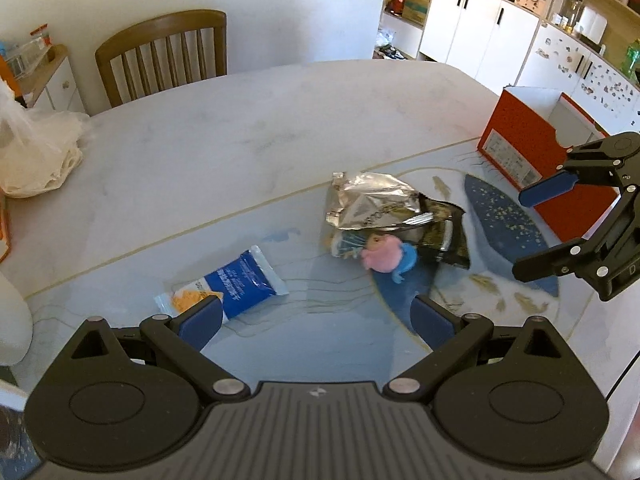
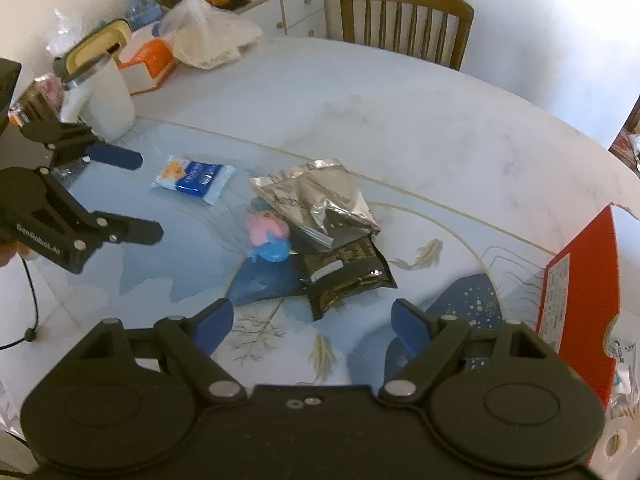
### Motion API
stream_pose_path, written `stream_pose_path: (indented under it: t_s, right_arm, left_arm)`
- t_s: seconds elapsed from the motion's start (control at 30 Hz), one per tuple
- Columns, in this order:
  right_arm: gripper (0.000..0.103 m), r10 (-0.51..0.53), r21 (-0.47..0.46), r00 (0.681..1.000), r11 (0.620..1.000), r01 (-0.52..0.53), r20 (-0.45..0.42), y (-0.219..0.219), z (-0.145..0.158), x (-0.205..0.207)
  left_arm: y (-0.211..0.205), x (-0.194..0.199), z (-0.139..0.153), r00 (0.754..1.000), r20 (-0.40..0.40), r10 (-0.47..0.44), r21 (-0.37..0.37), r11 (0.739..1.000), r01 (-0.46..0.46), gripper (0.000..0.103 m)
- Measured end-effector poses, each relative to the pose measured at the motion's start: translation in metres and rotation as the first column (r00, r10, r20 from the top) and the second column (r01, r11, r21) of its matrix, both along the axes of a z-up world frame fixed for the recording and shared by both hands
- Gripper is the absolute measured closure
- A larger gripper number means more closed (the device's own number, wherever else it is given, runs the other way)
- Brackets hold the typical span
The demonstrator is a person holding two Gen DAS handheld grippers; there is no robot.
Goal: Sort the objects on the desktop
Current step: 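Move the left gripper to the blue cracker packet while the right approaches the black snack packet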
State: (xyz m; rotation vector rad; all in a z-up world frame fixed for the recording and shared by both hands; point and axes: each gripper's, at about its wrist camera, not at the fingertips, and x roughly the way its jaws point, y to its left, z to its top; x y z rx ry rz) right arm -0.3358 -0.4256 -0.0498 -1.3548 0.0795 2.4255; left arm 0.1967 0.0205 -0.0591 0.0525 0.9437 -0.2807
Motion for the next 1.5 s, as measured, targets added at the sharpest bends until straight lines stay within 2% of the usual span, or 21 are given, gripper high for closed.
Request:
stream_pose_path:
  t_s: [0.17,0.37,0.7,0.93,1.1,1.17,1.27,1.5]
  right_arm:
    - [0.018,-0.032,-0.017,0.999,0.999,0.032,0.002,0.011,-0.008,-0.007]
    - [0.019,-0.055,-0.03,0.998,0.998,0.055,0.002,0.017,-0.013,-0.018]
    - [0.019,-0.104,-0.038,0.994,0.994,0.105,0.031,0.03,-0.023,-0.03]
    - [0.019,-0.085,-0.02,0.993,0.996,0.087,0.083,0.046,-0.034,-0.044]
    - [0.021,-0.047,-0.004,0.992,0.999,0.048,0.119,0.05,-0.044,-0.053]
    - [0.024,-0.03,-0.009,0.99,0.999,0.031,0.135,0.05,-0.048,-0.056]
    - [0.028,-0.011,-0.014,0.988,1.0,0.013,0.153,0.049,-0.053,-0.059]
    - [0.03,-0.002,0.015,0.985,1.0,-0.001,0.174,0.045,-0.053,-0.061]
  left_arm:
    - [0.014,0.013,-0.011,1.0,0.005,-0.014,0.01,1.0,0.014,0.002]
    - [0.028,0.031,-0.028,0.997,0.006,-0.071,0.044,0.997,0.071,0.002]
    - [0.044,0.056,-0.049,0.989,-0.008,-0.15,0.054,0.987,0.15,0.002]
    - [0.05,0.064,-0.062,0.984,-0.037,-0.174,0.048,0.983,0.176,0.003]
    - [0.053,0.064,-0.063,0.983,-0.011,-0.186,0.021,0.982,0.186,0.003]
    - [0.052,0.062,-0.064,0.98,-0.003,-0.2,0.032,0.979,0.2,0.004]
    - [0.05,0.057,-0.064,0.976,0.011,-0.216,0.051,0.975,0.215,0.008]
    - [0.042,0.043,-0.064,0.972,0.039,-0.233,0.066,0.971,0.231,0.018]
